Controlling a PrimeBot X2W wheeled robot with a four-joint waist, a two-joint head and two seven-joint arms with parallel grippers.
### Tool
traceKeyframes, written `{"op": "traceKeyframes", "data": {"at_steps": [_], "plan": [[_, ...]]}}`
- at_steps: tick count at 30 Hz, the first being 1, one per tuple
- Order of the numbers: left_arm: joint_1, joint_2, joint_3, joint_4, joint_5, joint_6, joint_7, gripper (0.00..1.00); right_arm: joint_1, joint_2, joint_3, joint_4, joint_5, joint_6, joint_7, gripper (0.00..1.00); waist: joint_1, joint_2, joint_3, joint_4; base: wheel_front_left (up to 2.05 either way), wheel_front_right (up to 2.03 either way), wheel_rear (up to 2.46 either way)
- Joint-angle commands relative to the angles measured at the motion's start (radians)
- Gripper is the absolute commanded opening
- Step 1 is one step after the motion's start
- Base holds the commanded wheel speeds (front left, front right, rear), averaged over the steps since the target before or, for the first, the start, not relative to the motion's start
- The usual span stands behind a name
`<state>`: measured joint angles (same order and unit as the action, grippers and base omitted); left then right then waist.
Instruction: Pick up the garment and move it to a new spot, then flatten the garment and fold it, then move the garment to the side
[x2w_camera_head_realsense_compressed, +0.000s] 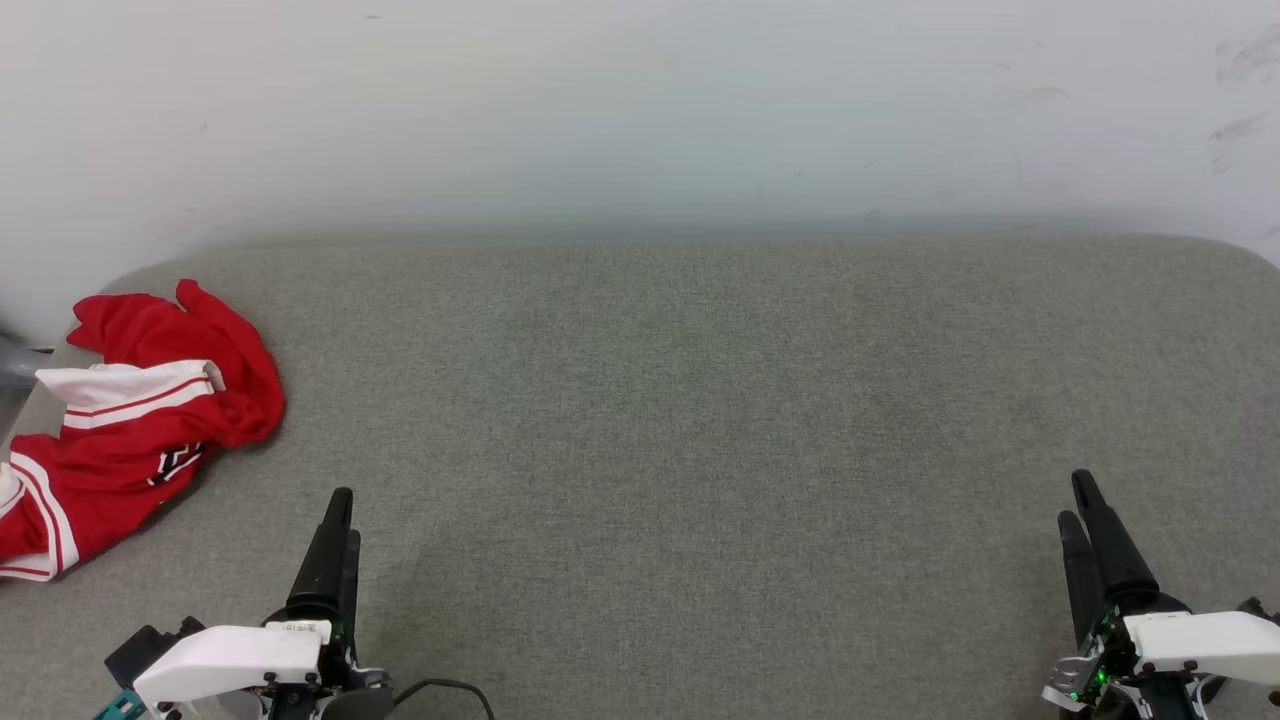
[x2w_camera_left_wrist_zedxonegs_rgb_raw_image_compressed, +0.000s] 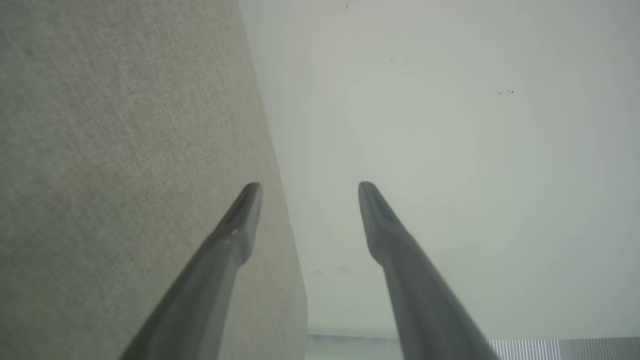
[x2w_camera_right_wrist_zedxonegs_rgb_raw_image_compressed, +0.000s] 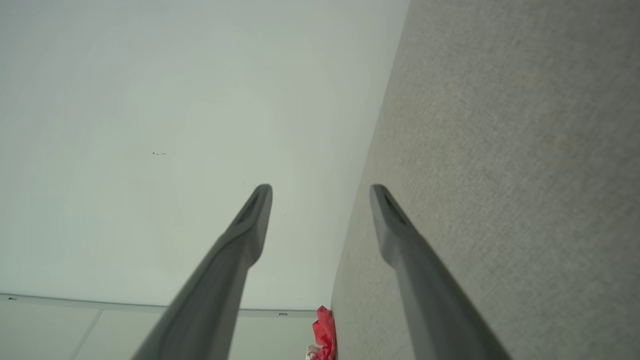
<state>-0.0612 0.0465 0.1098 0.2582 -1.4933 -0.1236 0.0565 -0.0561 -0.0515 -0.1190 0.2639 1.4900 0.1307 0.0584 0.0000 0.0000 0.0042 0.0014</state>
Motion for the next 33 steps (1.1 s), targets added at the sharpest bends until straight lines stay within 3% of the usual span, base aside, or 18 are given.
{"op": "traceKeyframes", "data": {"at_steps": [1, 33], "plan": [[-0.023, 0.002, 0.005, -0.026, 0.032, 0.003, -0.011, 1.0, -0.011, 0.0, -0.003, -0.025, -0.027, 0.0, -0.011, 1.0, 0.0, 0.0, 0.0, 0.0, 0.0, 0.0, 0.0], [-0.01, 0.003, -0.097, -0.151, 0.659, 0.153, -0.136, 1.0, 0.027, 0.001, 0.034, -0.185, -0.699, 0.0, -0.136, 1.0, 0.0, 0.0, -0.001, 0.01, 0.0, 0.0, 0.0]]}}
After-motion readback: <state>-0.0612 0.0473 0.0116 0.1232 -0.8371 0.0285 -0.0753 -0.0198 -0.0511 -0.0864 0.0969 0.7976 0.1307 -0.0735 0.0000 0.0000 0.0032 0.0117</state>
